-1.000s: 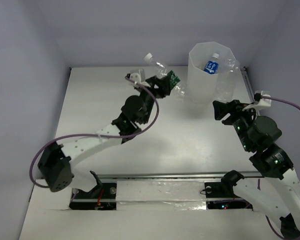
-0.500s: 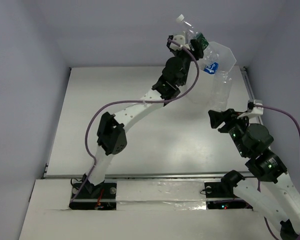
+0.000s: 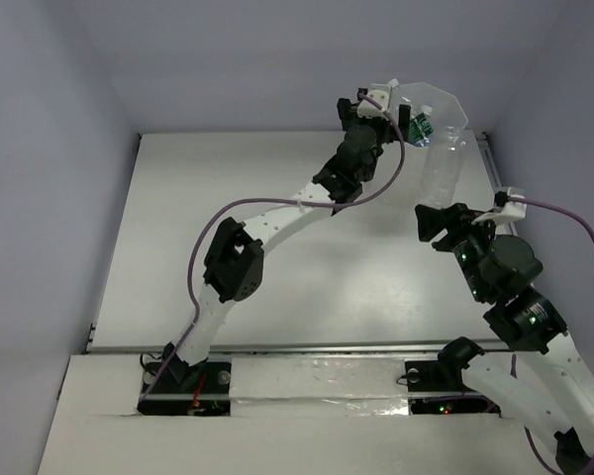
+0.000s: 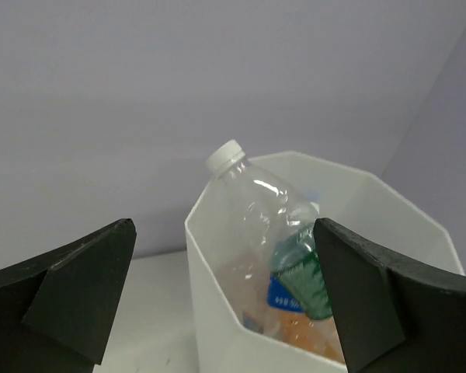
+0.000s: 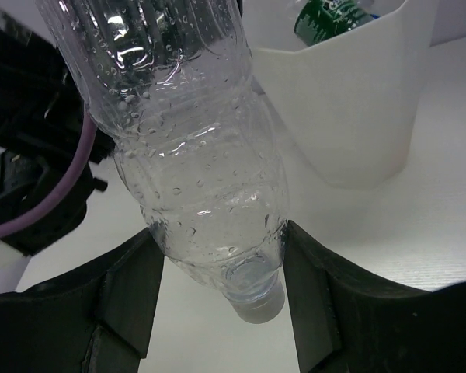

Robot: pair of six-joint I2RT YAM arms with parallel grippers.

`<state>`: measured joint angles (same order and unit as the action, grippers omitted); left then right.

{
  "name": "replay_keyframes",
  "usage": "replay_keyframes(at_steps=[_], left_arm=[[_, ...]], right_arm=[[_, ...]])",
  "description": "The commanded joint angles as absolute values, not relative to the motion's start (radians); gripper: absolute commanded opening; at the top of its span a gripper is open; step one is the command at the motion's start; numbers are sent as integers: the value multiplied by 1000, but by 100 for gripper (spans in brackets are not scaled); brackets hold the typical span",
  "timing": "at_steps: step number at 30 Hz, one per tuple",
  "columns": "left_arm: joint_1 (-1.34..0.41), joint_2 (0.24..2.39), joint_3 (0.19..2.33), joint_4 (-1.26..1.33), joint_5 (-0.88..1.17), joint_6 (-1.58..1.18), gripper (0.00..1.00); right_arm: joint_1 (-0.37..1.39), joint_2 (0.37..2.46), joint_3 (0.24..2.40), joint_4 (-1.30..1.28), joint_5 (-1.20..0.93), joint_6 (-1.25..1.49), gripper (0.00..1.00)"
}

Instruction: Put the plastic bottles in the bin

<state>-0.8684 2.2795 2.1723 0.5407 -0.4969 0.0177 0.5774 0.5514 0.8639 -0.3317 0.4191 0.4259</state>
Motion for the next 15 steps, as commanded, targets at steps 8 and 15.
replay_keyframes(at_steps=[8,15], left_arm=[[-864,1674,1522,727,-445,-138,98],[-873,1336,862,778,-422,-426,97]], right_arm=[[565,764,1067,-97,650,290,26],[382,1052,1274,-9,529,216,26]])
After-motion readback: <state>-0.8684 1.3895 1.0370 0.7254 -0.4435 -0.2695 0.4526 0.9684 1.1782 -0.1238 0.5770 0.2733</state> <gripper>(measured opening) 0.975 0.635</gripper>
